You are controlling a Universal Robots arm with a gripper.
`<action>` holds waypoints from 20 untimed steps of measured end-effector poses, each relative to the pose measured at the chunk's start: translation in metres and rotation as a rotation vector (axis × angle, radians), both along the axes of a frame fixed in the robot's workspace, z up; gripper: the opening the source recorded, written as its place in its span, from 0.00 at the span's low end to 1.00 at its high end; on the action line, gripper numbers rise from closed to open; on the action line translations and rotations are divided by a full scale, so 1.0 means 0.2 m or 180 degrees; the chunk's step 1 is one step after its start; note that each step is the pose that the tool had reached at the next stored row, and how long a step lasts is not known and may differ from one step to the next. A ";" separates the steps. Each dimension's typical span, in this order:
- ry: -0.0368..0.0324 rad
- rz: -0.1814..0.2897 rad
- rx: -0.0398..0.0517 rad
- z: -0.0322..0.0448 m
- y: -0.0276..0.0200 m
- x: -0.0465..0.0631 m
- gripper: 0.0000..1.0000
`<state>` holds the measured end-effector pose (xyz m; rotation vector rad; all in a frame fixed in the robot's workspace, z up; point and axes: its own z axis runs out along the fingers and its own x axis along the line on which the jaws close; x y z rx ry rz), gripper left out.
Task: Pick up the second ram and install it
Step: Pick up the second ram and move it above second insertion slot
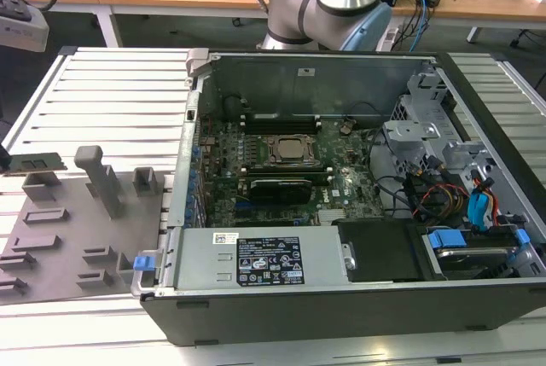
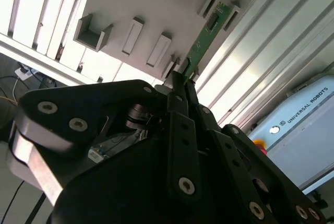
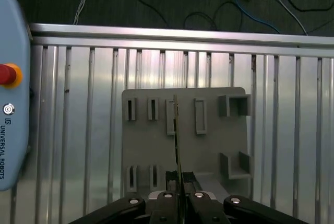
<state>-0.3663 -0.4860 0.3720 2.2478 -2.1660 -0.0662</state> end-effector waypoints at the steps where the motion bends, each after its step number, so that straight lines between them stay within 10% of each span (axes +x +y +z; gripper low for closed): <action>1: 0.0000 0.0000 0.0000 0.004 0.006 0.00 0.14; 7: 0.0000 0.0000 0.0000 0.062 0.054 0.00 0.14; 20: 0.0000 0.0000 0.0000 0.280 0.068 0.00 0.14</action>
